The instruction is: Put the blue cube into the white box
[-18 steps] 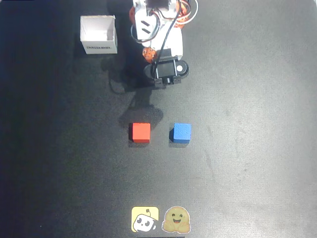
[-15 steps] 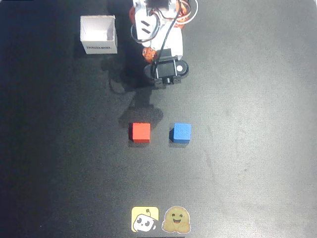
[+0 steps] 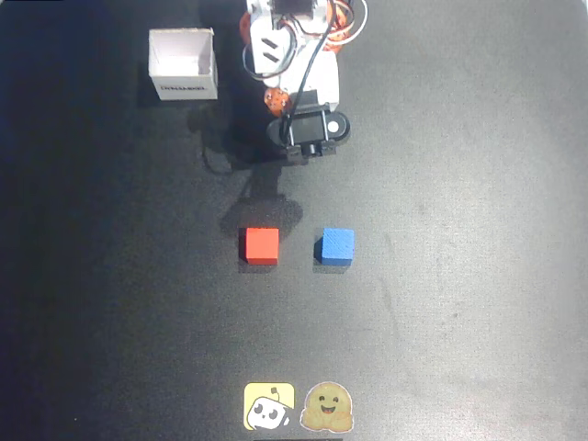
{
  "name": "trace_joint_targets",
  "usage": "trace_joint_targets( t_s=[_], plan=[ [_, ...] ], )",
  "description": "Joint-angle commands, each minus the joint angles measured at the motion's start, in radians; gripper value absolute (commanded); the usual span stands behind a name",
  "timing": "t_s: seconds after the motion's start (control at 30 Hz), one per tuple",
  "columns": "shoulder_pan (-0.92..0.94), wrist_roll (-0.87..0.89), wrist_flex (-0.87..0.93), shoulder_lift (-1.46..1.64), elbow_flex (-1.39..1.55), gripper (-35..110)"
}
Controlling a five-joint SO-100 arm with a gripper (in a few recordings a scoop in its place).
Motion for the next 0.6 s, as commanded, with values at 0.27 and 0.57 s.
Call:
trace_joint_targets(
  t_s=[0.27, 0.57],
  plan=[
    [0.009, 0.002, 0.003, 0.005, -0.006, 0],
    [0.002, 0.029, 0.028, 0.005, -0.124, 0]
  ],
)
